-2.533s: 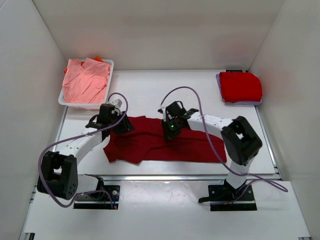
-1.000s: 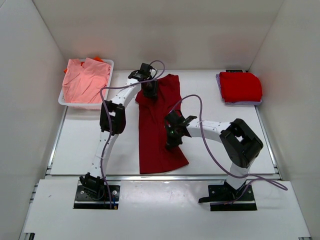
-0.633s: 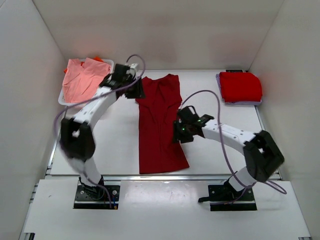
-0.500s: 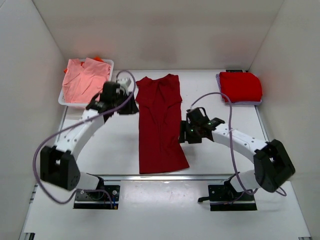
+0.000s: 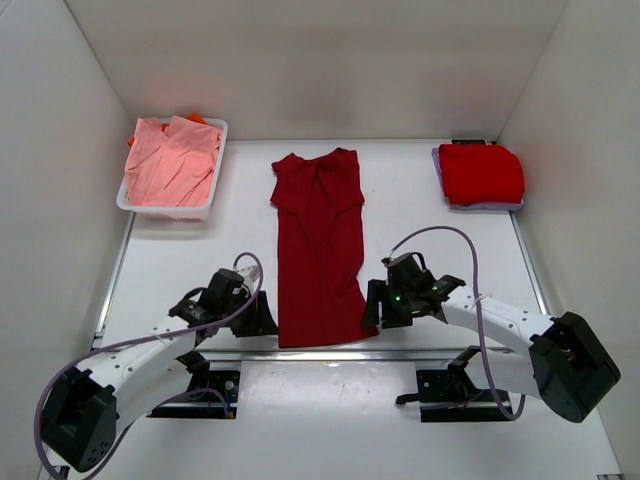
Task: Fold and stack the t-shirts
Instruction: Grab the bottom of the folded rectangular tshirt with both arms
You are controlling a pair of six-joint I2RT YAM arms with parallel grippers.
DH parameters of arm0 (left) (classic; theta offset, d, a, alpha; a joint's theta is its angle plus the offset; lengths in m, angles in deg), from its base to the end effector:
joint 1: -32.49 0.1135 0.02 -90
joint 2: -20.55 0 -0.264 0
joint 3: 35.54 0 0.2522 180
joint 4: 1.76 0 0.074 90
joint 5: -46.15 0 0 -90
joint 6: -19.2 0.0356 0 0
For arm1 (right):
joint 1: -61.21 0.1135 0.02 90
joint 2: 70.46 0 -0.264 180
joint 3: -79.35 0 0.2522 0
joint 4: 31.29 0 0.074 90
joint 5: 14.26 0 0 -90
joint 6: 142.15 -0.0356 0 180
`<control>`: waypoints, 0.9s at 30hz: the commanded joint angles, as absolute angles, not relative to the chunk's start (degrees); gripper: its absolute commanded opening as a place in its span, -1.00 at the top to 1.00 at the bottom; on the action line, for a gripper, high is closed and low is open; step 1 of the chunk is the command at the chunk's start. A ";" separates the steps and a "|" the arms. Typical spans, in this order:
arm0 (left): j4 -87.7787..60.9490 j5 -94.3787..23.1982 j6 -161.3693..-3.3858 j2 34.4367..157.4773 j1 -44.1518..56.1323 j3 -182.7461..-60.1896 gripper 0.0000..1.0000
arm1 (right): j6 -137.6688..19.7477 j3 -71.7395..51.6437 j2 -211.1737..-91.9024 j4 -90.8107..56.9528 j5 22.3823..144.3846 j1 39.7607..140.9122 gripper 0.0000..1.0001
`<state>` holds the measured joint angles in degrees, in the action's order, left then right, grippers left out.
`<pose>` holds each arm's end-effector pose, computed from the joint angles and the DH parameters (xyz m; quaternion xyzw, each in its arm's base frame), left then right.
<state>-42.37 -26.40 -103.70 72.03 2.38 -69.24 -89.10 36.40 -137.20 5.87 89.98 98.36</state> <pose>0.1264 -0.0857 0.1511 0.0181 0.9518 -0.2651 0.1533 0.1535 0.1273 0.1595 -0.0328 0.9605 0.2457 0.1263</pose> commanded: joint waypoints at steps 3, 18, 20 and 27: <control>-32.23 -24.16 -115.26 67.13 -0.55 -63.45 -0.12 | -93.19 38.61 -136.37 -0.38 91.65 101.28 -0.18; -37.91 -24.17 -114.48 67.86 -5.04 -63.54 1.00 | -99.95 39.39 -137.52 2.68 93.76 110.33 0.99; -40.12 -24.07 -114.57 64.77 -4.61 -63.10 1.00 | -100.13 39.57 -137.08 2.96 94.73 110.86 1.00; -43.20 -21.44 -112.11 64.05 0.48 -65.45 1.00 | -92.60 32.83 -139.18 9.54 97.71 106.04 1.00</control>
